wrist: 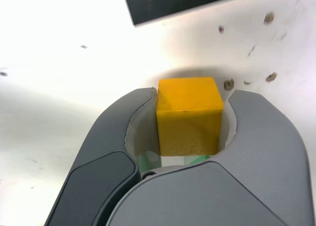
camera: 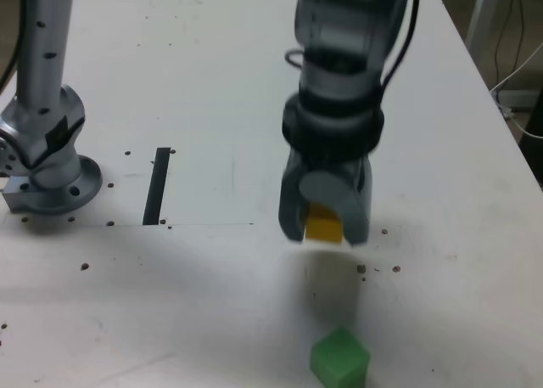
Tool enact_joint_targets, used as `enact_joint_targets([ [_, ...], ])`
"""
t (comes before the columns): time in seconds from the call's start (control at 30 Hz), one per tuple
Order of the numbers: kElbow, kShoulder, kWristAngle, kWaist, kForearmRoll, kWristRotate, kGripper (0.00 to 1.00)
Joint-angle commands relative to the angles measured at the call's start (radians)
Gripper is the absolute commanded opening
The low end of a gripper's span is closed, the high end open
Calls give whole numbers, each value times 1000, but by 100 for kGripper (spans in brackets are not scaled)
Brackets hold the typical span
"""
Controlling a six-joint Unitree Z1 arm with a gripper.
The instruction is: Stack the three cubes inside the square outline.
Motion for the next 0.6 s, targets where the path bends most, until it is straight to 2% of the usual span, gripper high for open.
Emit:
enact_joint_targets([
  [0.0, -15, -21, 15, 19, 32, 5, 26],
  [0.13, -30, -27, 35, 75, 72, 36, 26],
  [0.57, -26, 12, 57, 197, 63, 114, 26],
])
